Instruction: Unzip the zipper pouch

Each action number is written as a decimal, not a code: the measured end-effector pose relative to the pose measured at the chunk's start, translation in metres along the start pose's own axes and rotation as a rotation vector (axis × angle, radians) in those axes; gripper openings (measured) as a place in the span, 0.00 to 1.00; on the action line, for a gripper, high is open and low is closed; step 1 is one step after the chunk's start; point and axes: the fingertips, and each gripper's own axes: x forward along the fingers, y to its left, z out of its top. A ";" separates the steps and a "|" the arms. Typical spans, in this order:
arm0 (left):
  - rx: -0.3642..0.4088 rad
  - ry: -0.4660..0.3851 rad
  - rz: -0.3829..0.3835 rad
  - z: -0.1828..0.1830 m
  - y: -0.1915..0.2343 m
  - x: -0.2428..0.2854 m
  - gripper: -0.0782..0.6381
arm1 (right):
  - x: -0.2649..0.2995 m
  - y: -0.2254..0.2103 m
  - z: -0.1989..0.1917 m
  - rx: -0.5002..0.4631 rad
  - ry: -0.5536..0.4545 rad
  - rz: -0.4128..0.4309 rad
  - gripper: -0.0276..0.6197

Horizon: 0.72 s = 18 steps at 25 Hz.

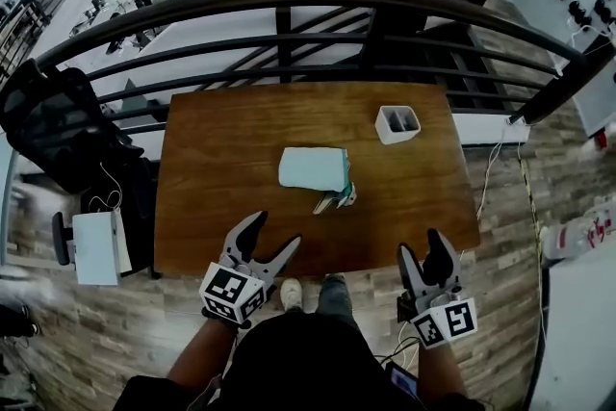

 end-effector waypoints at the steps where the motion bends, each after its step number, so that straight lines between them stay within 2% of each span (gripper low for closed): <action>1: -0.010 0.013 -0.009 -0.005 -0.003 0.009 0.57 | 0.000 -0.006 -0.002 0.005 0.006 -0.007 0.46; 5: -0.037 0.062 -0.032 -0.022 -0.010 0.040 0.57 | 0.003 -0.029 -0.012 0.032 0.042 -0.025 0.46; 18: -0.056 0.208 -0.096 -0.075 -0.020 0.126 0.57 | 0.019 -0.072 -0.041 0.062 0.150 -0.018 0.45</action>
